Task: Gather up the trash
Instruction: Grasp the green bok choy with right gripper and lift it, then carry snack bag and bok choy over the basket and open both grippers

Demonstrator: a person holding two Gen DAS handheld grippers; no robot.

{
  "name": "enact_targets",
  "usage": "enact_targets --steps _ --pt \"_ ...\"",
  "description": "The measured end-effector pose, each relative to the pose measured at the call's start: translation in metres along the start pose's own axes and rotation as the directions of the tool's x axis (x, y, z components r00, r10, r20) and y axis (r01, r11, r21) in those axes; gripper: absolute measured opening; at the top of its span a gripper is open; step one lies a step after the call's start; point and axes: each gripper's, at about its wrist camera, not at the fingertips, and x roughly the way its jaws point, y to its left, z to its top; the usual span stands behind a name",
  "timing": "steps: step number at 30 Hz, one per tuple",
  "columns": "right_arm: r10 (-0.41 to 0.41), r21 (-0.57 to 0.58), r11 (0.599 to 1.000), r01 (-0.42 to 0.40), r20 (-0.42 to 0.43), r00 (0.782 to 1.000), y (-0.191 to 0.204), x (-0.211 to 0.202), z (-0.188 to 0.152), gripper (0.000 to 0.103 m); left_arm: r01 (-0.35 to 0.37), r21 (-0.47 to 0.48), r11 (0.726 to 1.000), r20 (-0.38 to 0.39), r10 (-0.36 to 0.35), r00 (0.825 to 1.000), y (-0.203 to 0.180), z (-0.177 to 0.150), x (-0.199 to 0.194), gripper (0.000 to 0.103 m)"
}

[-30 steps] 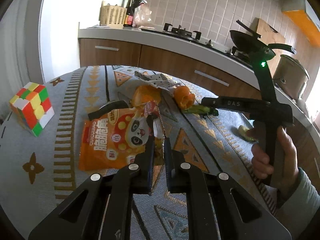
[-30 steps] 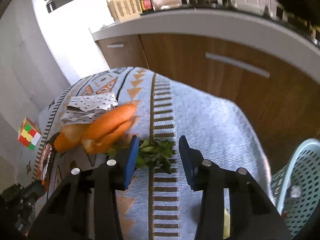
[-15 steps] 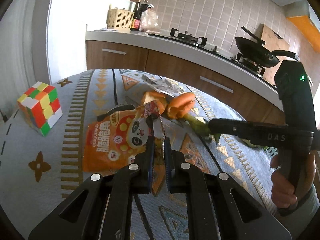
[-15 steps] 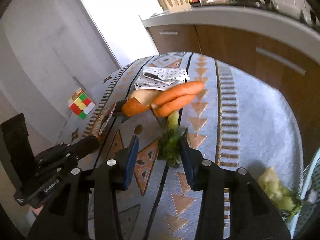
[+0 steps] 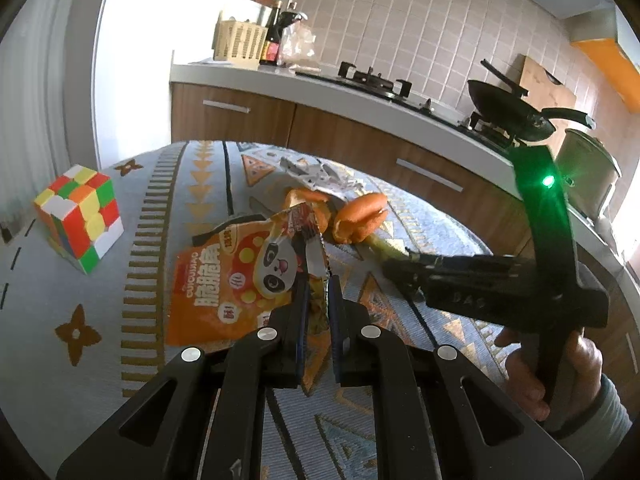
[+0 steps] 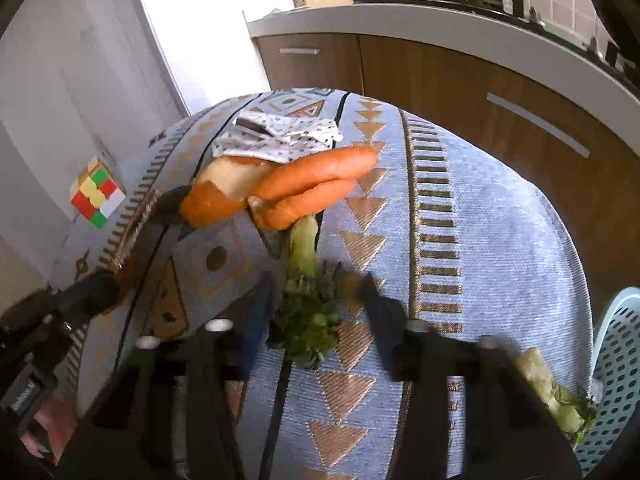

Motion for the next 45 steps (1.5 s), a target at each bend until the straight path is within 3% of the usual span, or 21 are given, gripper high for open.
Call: enact_targets --steps 1,2,4,6,15,22,26,35,39,45 --pt "0.011 -0.007 1.000 -0.011 0.002 1.000 0.002 -0.002 0.000 0.016 0.003 0.005 1.000 0.011 -0.003 1.000 -0.001 0.000 -0.003 0.008" --pt "0.015 -0.011 1.000 -0.015 0.007 1.000 0.004 -0.004 -0.001 0.015 0.005 0.012 1.000 0.026 -0.005 1.000 -0.003 0.001 -0.006 0.008" --pt "-0.011 -0.031 0.999 0.012 0.026 1.000 0.009 -0.014 -0.005 0.015 0.021 0.028 0.999 0.052 -0.022 0.998 -0.007 0.001 -0.013 0.007" --pt "-0.018 -0.044 0.999 0.020 0.044 0.999 0.012 -0.027 -0.009 0.015 0.048 0.029 0.998 0.058 -0.050 0.997 -0.012 0.002 -0.018 0.001" --pt "-0.053 -0.001 0.999 0.054 0.138 0.989 0.001 -0.088 -0.027 0.015 0.106 0.114 0.988 0.111 -0.119 0.987 -0.050 0.009 -0.057 0.000" --pt "-0.108 0.042 0.994 0.101 0.230 0.967 -0.022 -0.142 -0.044 0.015 0.179 0.151 0.972 0.116 -0.197 0.974 -0.078 0.018 -0.067 0.000" --pt "-0.165 0.088 0.985 0.146 0.281 0.945 -0.041 -0.176 -0.061 0.015 0.183 0.203 0.962 0.123 -0.210 0.970 -0.101 0.021 -0.066 0.000" --pt "-0.323 0.254 0.935 0.248 0.316 0.892 -0.104 -0.229 -0.100 0.015 0.287 0.359 0.888 0.062 -0.329 0.942 -0.196 0.024 -0.049 0.000" --pt "-0.393 0.363 0.886 0.290 0.255 0.883 -0.145 -0.234 -0.122 0.015 0.372 0.371 0.851 -0.011 -0.397 0.918 -0.233 0.021 -0.031 0.000" --pt "-0.420 0.497 0.810 0.311 0.122 0.899 -0.200 -0.219 -0.151 0.015 0.468 0.379 0.799 -0.139 -0.451 0.882 -0.284 0.010 0.010 0.000"
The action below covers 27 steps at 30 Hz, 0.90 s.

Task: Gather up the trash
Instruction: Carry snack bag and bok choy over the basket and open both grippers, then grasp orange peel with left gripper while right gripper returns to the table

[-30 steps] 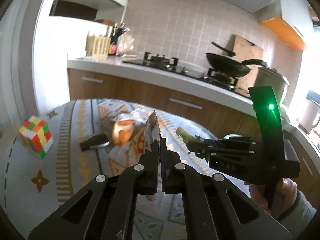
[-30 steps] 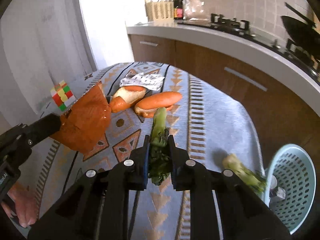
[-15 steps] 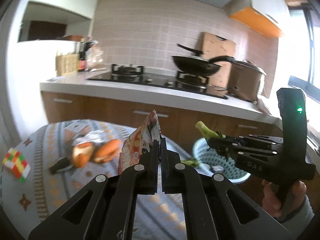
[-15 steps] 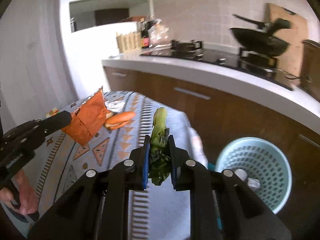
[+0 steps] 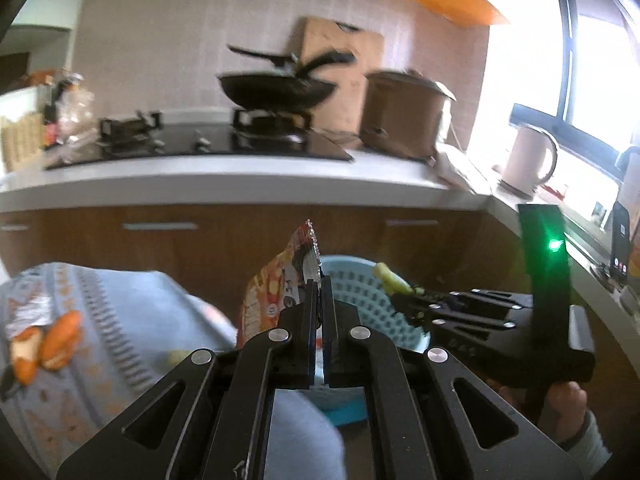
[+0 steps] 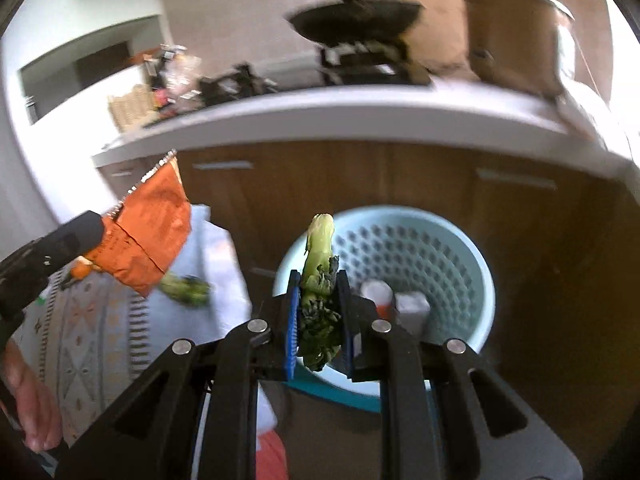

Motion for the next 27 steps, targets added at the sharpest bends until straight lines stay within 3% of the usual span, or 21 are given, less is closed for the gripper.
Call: enact_targets --steps 7,14,16,18,24,27 --pt "-0.042 0.112 0.992 0.059 -0.143 0.989 -0.037 0.039 -0.018 0.015 0.042 -0.027 0.999 -0.110 -0.045 0.993 -0.013 -0.005 0.058 0.000" --pt "-0.038 0.157 0.985 0.069 -0.190 0.981 -0.055 0.053 -0.028 0.016 0.059 -0.109 0.992 -0.176 -0.078 0.981 -0.009 -0.007 0.097 0.001" --pt "-0.040 0.166 0.983 0.074 -0.203 0.978 -0.058 0.057 -0.026 0.016 0.056 -0.118 0.991 -0.184 -0.077 0.980 -0.009 -0.007 0.102 0.015" --pt "-0.022 0.181 0.982 0.062 -0.215 0.976 -0.061 0.061 -0.025 0.016 0.044 -0.113 0.993 -0.187 -0.064 0.980 -0.009 -0.008 0.104 0.038" --pt "-0.028 0.183 0.981 0.067 -0.207 0.978 -0.062 0.064 -0.024 0.026 0.046 -0.120 0.992 -0.185 -0.068 0.980 -0.001 -0.011 0.097 0.041" --pt "-0.043 0.184 0.980 0.080 -0.194 0.980 -0.062 0.060 -0.022 0.036 0.043 -0.136 0.990 -0.175 -0.066 0.982 0.005 -0.011 0.092 0.045"
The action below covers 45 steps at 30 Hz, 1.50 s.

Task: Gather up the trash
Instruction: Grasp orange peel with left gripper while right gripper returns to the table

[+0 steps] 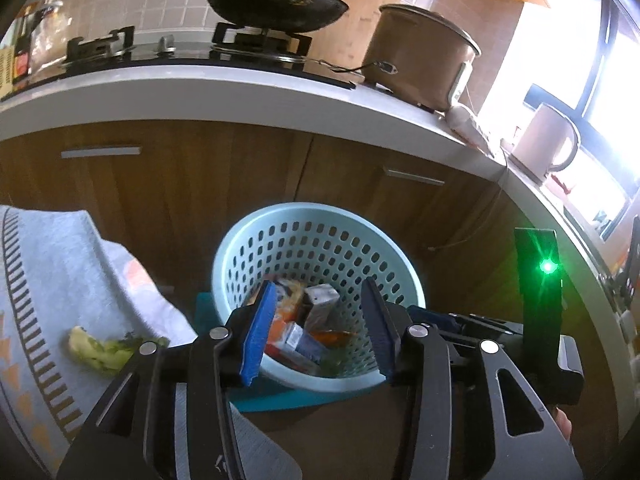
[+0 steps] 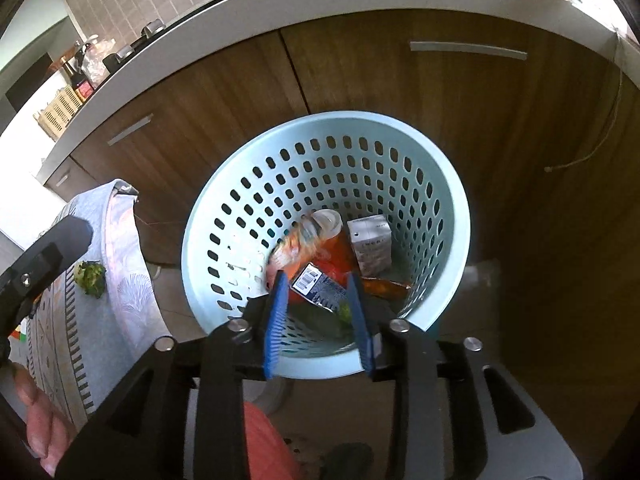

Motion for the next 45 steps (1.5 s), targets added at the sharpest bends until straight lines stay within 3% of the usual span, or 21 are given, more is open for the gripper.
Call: enact_targets --steps 2,8,15,22,28,33,41,45 --pt "0.001 0.003 1.000 -0.001 0.020 1.000 0.001 -0.006 0.001 0.046 -0.002 -0.010 1.000 0.009 0.002 1.000 0.004 -0.001 -0.007 0.045" --pt "0.016 -0.049 0.999 -0.013 0.068 0.998 0.021 -0.028 0.004 0.046 0.011 -0.068 0.998 0.057 -0.007 0.998 0.021 -0.004 -0.036 0.045" --pt "0.075 -0.165 0.985 -0.052 0.137 0.988 0.077 -0.060 0.002 0.046 -0.056 -0.133 0.990 0.153 0.076 0.985 0.052 -0.010 -0.089 0.060" --pt "0.141 -0.280 0.955 -0.095 0.149 0.979 0.135 -0.069 -0.010 0.046 -0.163 -0.219 0.962 0.215 0.210 0.954 0.106 -0.024 -0.151 0.065" --pt "0.193 -0.374 0.918 -0.130 0.134 0.972 0.187 -0.067 -0.022 0.046 -0.242 -0.327 0.913 0.228 0.325 0.918 0.168 -0.041 -0.201 0.065" --pt "0.210 -0.425 0.894 -0.143 0.115 0.971 0.218 -0.060 -0.029 0.046 -0.292 -0.359 0.886 0.214 0.383 0.898 0.205 -0.048 -0.224 0.065" --pt "0.202 -0.459 0.878 -0.138 0.092 0.975 0.239 -0.048 -0.036 0.046 -0.349 -0.328 0.878 0.102 0.400 0.911 0.257 -0.047 -0.202 0.057" --pt "0.191 -0.454 0.881 -0.131 0.089 0.977 0.236 -0.044 -0.033 0.046 -0.398 -0.314 0.862 0.022 0.425 0.905 0.276 -0.042 -0.180 0.057"
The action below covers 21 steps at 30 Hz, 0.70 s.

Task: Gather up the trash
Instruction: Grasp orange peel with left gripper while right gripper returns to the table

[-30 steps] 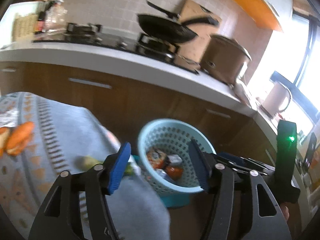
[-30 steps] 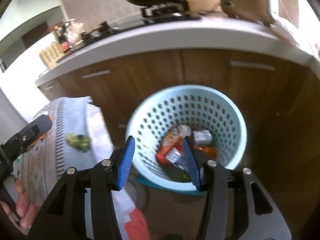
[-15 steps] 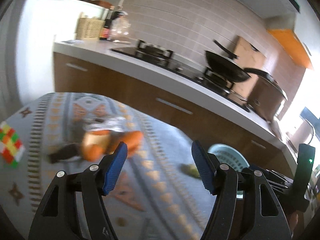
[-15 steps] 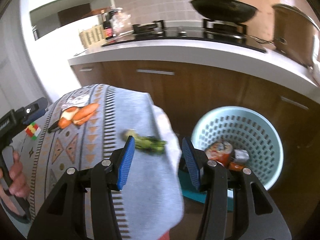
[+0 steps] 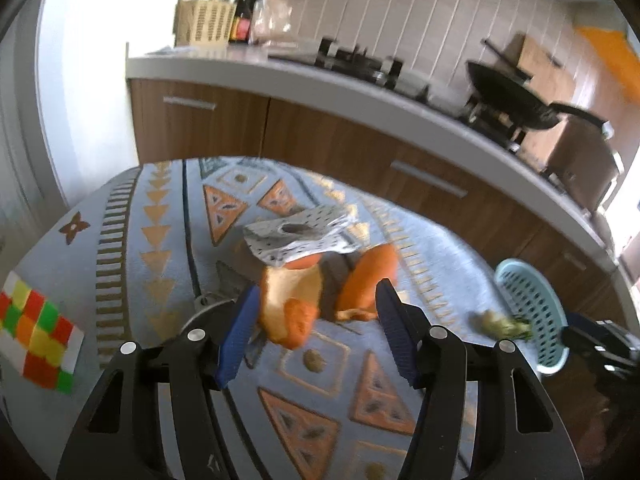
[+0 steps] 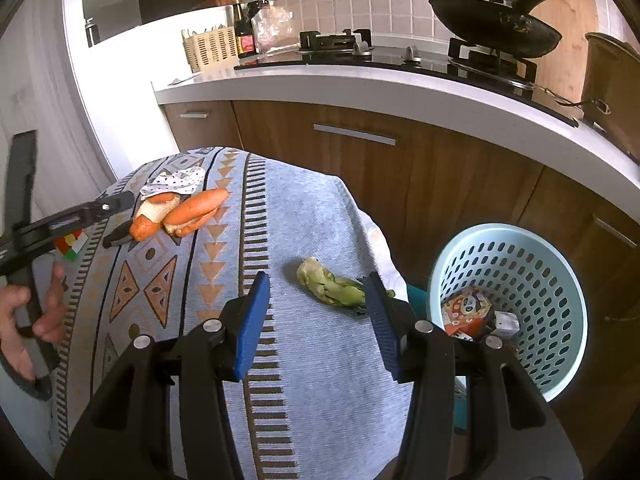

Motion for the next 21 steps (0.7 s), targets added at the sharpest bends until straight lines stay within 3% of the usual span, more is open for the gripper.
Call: enact_targets --steps 5,13,18,21 --pt "-0.012 0.001 1.000 0.012 -0.004 1.000 -0.004 0.003 0.001 0.046 -0.054 0.000 0.999 -0.062 0.054 0.997 0.010 0.005 0.027 0.049" --pt "-0.008 -0.014 1.000 0.007 -0.026 1.000 -0.001 0.012 0.000 0.046 -0.052 0.016 0.999 -0.107 0.053 0.993 0.015 0.007 0.047 0.035" --pt "-0.002 -0.031 1.000 0.001 -0.027 1.000 0.006 0.013 -0.001 0.046 -0.092 0.046 0.995 -0.106 0.097 0.990 0.008 0.006 0.048 0.017" --pt "0.003 -0.033 0.999 -0.003 -0.028 1.000 0.008 0.013 -0.001 0.046 -0.081 0.024 0.996 -0.110 0.083 0.990 0.008 0.006 0.042 0.004"
